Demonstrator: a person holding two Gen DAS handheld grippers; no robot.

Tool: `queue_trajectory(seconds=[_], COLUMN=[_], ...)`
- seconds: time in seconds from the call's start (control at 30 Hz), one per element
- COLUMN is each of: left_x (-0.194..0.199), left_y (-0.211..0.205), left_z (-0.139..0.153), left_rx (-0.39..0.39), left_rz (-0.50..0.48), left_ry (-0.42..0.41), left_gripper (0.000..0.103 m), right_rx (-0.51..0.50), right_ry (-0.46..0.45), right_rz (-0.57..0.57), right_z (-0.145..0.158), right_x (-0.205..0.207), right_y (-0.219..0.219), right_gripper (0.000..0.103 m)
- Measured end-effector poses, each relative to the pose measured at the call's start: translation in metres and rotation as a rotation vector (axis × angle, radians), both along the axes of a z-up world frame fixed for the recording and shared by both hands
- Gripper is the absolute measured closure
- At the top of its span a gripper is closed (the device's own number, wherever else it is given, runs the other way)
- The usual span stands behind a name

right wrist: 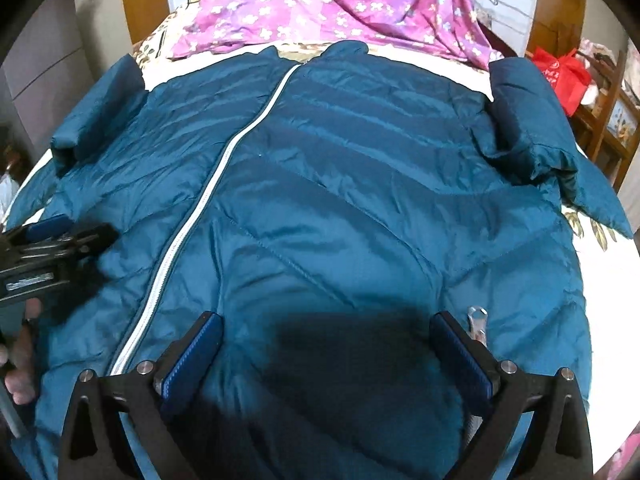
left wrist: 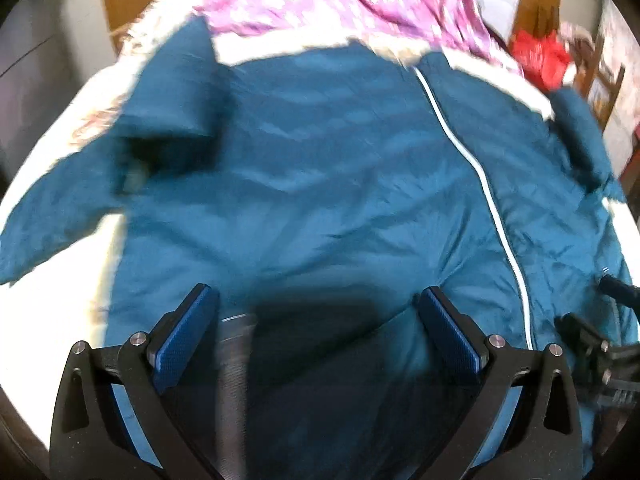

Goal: Fold large clothes

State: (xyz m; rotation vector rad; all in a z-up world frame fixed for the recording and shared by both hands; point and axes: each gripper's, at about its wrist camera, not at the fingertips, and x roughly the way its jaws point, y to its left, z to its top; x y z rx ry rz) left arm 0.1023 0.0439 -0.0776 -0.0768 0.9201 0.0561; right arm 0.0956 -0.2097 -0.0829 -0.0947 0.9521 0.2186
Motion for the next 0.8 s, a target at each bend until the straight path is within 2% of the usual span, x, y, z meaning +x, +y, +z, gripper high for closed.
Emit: queue_trajectory(seconds=[0.13,0.23,0.33,0.47,0.5,0.57,0.6,0.63,0.8], left_x=[-0.027,-0.032,-0.027,-0.012,-0.007,-0.003,-0.002,-0.001,0.009], left_y=[0.074,0.152,0.241,0.319,0.338,0.351,0.354,0.357,0.346], left_z=[0.025,0.033,0.031,0.015,0.003,-0.016,-0.023,-0.027,-0.028], left_rx=[-0.003,0.037,0.068,0.083,0.071,0.041,0.018,-0.017,0.002], left_rz=[0.118,0.286,0.466,0.587,0.613,0.608,0.596,0.582,0.53], left_ry=[-0.076,-0.083,-0.05,0.026,0.07,0.147,0.157,0.146,0.099], left_gripper=[0.0,0.0,0.0,0.0,0.0,0.0,0.0,0.0,0.001], right_rx=[0.036,0.079,0.04,0.002,0.004,0.009,0.011,0.014,0.014], right_ry=[-0.136,-0.126,-0.097,-0.106,-0.1,-0.072,-0.063,-0.054,-0.026], right_rz=[-0.011,-0.033,0.007,0.033,0.028,0.005,-0.004,-0.012,-0.033], right_z=[0.024,0.02,0.013,0.012,0.01,0.005,0.004,0.002,-0.004], right_x=[-0.026,-0.035,-0.039,-0.041,-0.041,-0.036,-0.035,-0.033,-0.028], right_y=[-0.012,-0.012,-0.002,0.001,-0.002,-0.006,-0.008,-0.01,-0.013], right_gripper=[0.0,0.0,0.0,0.0,0.0,0.0,0.0,0.0,0.0])
